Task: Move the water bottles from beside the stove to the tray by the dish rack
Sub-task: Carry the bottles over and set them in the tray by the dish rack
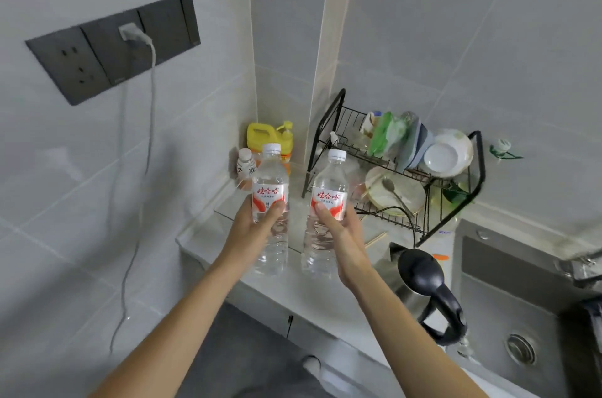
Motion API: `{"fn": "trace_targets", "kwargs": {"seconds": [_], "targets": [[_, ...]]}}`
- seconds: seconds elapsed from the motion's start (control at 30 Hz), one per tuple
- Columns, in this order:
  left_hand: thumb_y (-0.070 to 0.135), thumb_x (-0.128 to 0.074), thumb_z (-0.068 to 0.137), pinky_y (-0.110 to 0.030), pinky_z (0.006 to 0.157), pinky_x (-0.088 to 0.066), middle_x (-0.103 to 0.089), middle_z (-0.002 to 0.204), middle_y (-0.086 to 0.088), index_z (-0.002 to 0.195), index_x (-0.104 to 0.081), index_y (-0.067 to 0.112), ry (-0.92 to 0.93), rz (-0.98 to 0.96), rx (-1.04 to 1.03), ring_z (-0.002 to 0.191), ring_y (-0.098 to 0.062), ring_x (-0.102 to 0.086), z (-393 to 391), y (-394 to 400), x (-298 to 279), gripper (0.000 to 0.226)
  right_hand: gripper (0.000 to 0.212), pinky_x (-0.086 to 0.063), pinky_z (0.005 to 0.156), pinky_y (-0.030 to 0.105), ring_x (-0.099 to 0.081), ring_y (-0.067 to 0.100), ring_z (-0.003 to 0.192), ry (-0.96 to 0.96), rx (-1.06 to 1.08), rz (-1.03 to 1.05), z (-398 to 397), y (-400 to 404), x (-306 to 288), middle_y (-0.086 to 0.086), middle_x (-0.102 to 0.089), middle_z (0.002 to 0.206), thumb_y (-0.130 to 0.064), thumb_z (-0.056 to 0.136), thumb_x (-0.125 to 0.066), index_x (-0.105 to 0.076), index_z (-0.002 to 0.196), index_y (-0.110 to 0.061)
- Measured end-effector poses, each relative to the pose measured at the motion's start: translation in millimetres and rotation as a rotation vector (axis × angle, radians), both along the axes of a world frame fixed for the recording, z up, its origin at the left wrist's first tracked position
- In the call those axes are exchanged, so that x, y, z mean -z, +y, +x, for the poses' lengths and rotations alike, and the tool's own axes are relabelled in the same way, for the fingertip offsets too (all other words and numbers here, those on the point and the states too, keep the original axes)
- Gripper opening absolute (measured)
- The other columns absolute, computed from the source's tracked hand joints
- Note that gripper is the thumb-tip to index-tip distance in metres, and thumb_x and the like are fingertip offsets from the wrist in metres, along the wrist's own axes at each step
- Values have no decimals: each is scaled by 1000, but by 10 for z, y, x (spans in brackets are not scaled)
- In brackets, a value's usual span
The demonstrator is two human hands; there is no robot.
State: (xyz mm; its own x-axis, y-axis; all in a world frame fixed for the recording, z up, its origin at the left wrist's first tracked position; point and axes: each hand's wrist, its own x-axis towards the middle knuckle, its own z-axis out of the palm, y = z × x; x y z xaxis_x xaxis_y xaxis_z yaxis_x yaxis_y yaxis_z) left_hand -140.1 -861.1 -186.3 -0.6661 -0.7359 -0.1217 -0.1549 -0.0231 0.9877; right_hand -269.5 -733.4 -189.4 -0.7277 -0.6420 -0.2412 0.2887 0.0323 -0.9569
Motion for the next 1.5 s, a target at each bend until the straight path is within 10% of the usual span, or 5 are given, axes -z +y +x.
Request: {"fn": "trace_targets", "kwargs": {"seconds": [0.43,0.6,0.7,1.03,1.5], "targets": [[32,-101,63,-33,82,-61,-80,98,7,108,-68,31,-290,-198,119,90,-6,-76,-1156,-1104,632,56,51,-50,66,33,-58,16,69,432,-4,378,-1190,-639,651,-3,-62,83,-36,73,-95,-57,105,-26],[34,-101,59,-28,83,-54,-72,94,18,93,-61,36,-372,-290,283,90,7,-67,-1382,-1313,915,53,73,-51,92,42,-65,26,100,645,-89,676,-1271,-754,928,-8,-67,104,-55,71,-88,-52,128,-28],[48,-96,51,-36,88,-58,-74,101,11,107,-65,34,-431,-306,422,98,-13,-71,-1539,-1416,1081,66,72,-37,104,44,-61,26,115,731,-137,818,-1316,-826,982,-5,-67,108,-52,74,-87,-51,130,-26],[30,-92,62,-20,60,-40,-66,76,18,75,-57,40,-431,-403,575,74,-8,-62,-1957,-1470,1183,39,68,-40,95,47,-55,29,118,877,-84,923,-1457,-912,1100,1,-59,116,-42,62,-96,-64,117,-18],[19,-99,65,-25,86,-41,-60,113,4,119,-70,19,-265,-582,636,102,-13,-60,-2105,-1512,1227,61,43,-53,84,41,-60,32,108,969,-57,744,-1615,-794,942,-1,-58,125,-19,83,-85,-62,120,-18]]}}
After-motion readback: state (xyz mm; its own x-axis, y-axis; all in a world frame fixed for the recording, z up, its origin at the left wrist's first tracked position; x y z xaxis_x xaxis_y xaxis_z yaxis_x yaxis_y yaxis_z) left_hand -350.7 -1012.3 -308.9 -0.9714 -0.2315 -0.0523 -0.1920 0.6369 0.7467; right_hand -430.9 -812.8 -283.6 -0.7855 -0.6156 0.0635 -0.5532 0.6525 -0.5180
